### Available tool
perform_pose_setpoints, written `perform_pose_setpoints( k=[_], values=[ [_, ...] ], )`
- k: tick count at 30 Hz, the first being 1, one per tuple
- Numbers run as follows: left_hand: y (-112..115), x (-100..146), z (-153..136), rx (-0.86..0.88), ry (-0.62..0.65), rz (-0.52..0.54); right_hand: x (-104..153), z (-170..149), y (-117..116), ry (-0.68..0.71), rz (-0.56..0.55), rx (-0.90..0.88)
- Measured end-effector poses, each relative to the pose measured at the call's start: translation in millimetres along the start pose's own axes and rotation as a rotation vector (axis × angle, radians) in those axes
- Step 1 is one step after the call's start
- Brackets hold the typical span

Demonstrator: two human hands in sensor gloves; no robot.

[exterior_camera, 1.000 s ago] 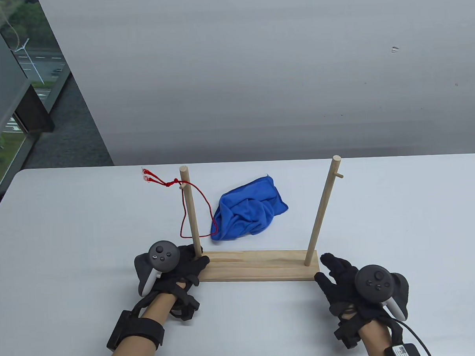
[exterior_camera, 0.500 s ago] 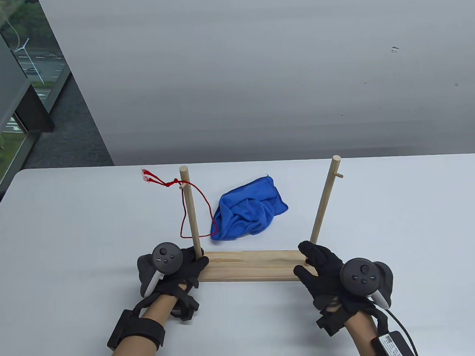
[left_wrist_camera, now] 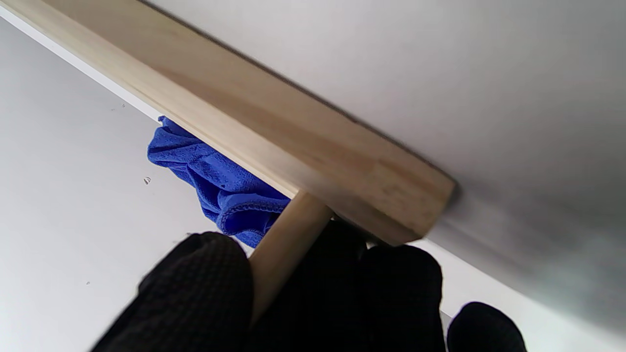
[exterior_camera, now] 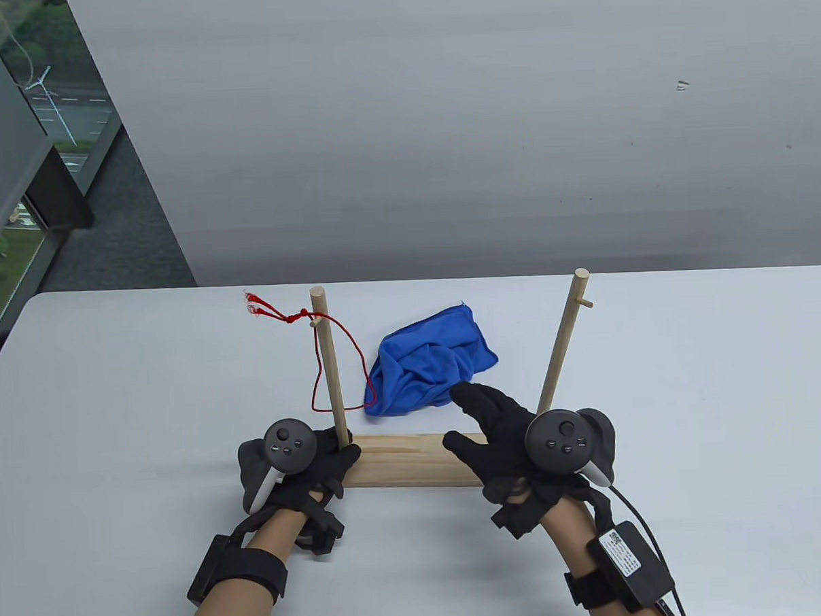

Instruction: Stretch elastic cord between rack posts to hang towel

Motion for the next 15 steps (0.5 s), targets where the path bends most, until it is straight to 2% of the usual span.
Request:
perform_pose_setpoints(
  k=[11, 15],
  values=[
    [0, -1, 0, 0.005, 0.001, -0.012, -36, 8, -27, 0.018, 0.066, -0.026],
    [0, -1, 0, 0.004, 0.001, -0.012, -47, 10, -34, -0.02, 0.109, -0.001]
  ],
)
Point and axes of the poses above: the tracker on the back of each hand, its own z axis roughly to the thumb side, its own x axis roughly from the fingertips to the wrist, y = z × x, the point moved 4 cm from there along -x, roughly from the wrist to the fingertips, and after that the axes turned 1 degree about y, right-handed, at the moved point
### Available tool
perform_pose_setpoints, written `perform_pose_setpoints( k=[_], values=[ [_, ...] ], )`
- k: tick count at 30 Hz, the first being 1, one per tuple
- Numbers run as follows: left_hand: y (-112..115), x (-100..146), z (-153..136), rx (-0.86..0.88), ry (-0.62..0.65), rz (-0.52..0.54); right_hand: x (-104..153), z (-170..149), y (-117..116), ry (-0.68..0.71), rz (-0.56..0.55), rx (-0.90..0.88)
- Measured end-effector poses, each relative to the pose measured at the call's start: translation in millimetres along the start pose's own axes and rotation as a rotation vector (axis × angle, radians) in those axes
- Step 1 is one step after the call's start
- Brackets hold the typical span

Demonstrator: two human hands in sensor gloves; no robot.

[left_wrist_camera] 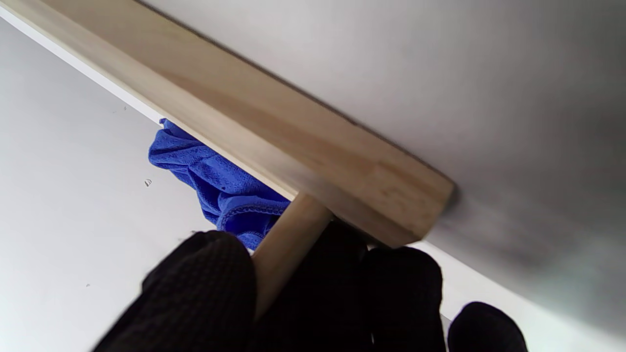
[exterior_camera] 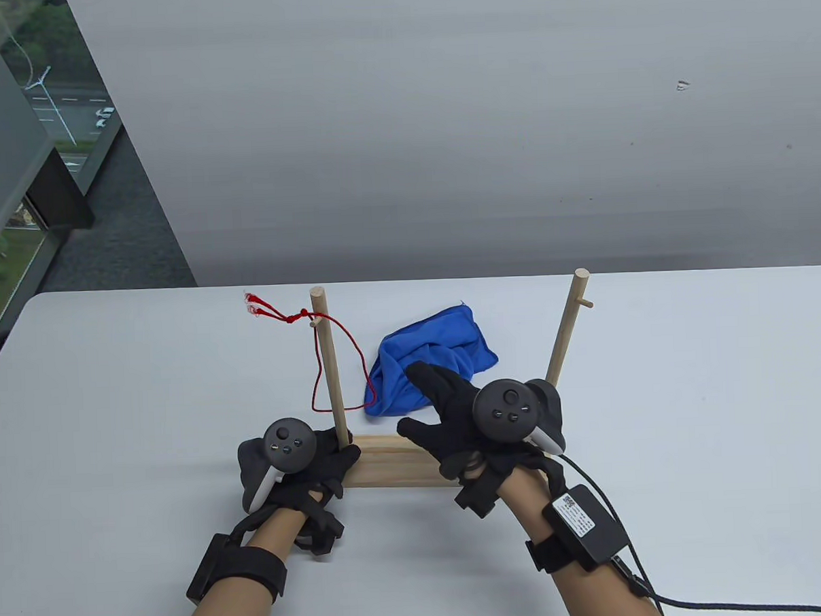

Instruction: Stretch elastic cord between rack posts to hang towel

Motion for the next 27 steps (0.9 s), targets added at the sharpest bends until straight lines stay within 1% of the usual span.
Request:
perform_pose_setpoints(
  k=[8, 16, 23, 27],
  values=[
    [0, 0, 0, 0.002, 0.0, -0.003, -20, 4, -9, -0.024, 0.025, 0.036],
    [0, 0, 0, 0.0, 0.0, -0.005, -38, 12, -26, -0.017, 0.06, 0.042],
    [0, 0, 0, -0.002, -0.002, -0.007, -46, 15, -35, -0.044, 0.043, 0.058],
    [1, 0, 0, -0.004, -0.003, -0.008, -45, 16, -33, -0.053, 0.015, 0.086]
  ],
)
Point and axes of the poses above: the tracker on the back of each hand, its own z axis roughly to the thumb side, its own x axis roughly from the fingertips to the wrist, y = z × x, the point moved 4 cm from there along -x, roughly from the wrist to the fingertips, and after that the axes turned 1 degree about y, right-handed, at the moved point
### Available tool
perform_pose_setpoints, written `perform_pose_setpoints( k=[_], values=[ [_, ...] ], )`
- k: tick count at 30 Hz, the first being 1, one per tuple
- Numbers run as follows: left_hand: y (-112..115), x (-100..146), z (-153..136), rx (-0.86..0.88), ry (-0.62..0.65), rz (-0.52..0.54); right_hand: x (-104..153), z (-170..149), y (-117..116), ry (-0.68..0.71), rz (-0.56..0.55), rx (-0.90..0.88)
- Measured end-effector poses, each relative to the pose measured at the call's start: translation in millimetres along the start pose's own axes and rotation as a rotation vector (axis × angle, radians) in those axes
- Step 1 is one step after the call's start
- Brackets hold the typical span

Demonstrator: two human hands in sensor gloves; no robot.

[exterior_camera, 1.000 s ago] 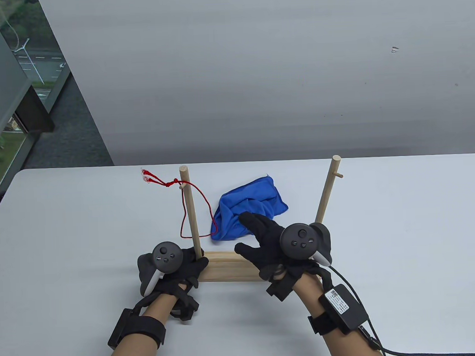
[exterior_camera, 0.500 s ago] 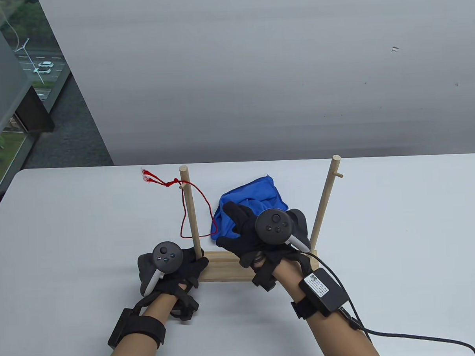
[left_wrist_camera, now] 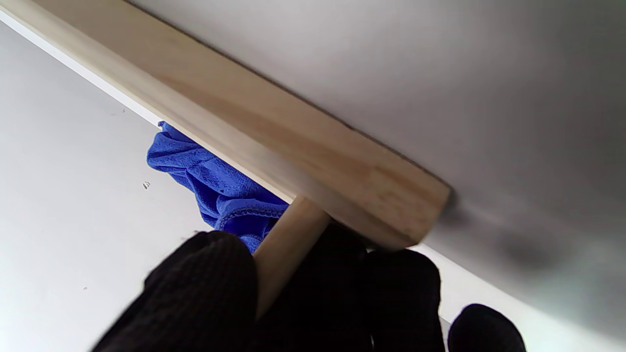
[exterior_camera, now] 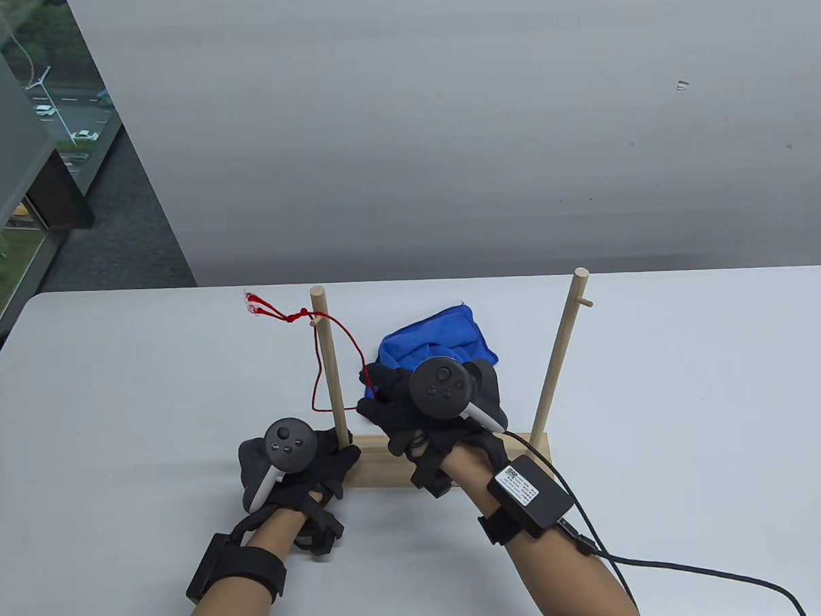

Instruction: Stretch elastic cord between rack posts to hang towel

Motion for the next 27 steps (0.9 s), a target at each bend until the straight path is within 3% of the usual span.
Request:
perform_pose_setpoints(
  k=[13, 20, 27],
  values=[
    [0, 0, 0, -0.006, -0.002, -0.002, 28, -7, 38, -0.019, -0.068, 0.106],
    [0, 1, 1, -0.009, -0.004, -0.003, 54, -10, 78, -0.03, -0.158, 0.168],
    [1, 1, 1, -0.011, -0.007, -0.004, 71, 10, 120, 0.006, -0.27, 0.349]
  ],
)
Point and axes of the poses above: the tracker on the back of each hand, its own z axis roughly to the thumb side, its own x axis roughly from the fingertips to the wrist, y = z × x, the point moved 4 cm from there along -x, roughly from the wrist to the fingertips, and after that the axes turned 1 degree about y, right-handed, at the moved point
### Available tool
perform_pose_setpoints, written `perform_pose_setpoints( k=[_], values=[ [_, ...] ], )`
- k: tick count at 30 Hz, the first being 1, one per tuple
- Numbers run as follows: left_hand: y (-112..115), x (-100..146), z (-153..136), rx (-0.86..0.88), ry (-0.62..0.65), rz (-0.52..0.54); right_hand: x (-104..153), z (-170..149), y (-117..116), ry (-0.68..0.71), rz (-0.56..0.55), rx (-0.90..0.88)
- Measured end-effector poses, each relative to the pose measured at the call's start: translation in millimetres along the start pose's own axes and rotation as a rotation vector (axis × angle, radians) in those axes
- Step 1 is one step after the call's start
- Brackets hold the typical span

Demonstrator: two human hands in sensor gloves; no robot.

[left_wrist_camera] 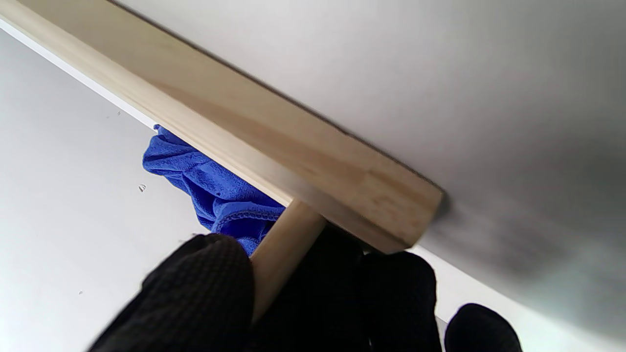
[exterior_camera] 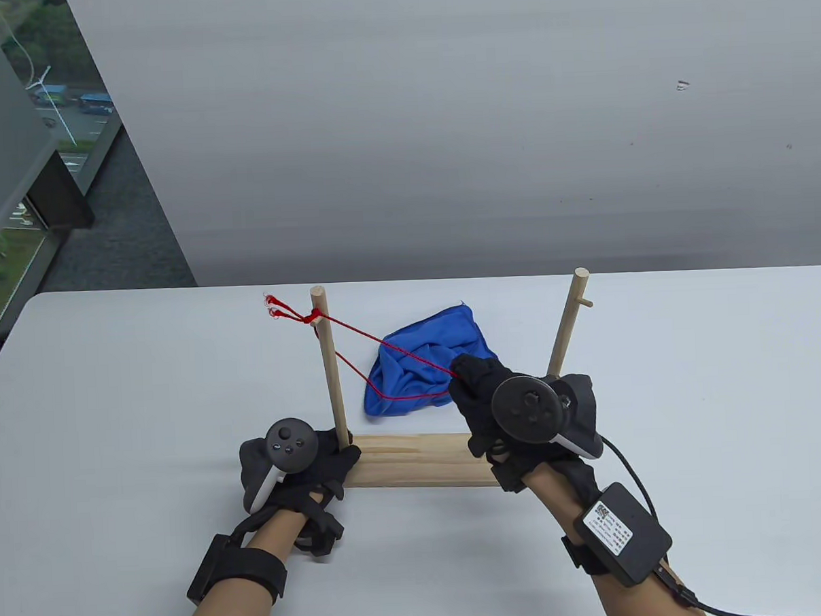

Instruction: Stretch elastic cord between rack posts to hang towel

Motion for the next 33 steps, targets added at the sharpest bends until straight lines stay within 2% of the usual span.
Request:
perform_pose_setpoints(
  k=[6, 11, 19, 33],
  values=[
    [0, 0, 0, 0.002, -0.002, -0.004, 0, 3, 33, 0.026, -0.099, 0.133],
    [1, 0, 0, 0.004, -0.004, -0.008, -1, -1, 52, 0.027, -0.126, 0.178],
    [1, 0, -1, 0.007, -0.01, -0.013, 0, -2, 86, 0.048, -0.232, 0.248],
    [1, 0, -2, -0.005, -0.017, -0.012, 4, -9, 124, 0.028, -0.274, 0.324]
  ],
)
Point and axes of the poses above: the tracker on the back of each hand, its own z axis roughly to the thumb side, its own x axis roughly from the fingertips to the wrist, y = z × x, the point moved 4 cm from there along -x, roughly from the wrist to the fingertips, and after that the axes turned 1 degree about y, right-handed, at the moved point
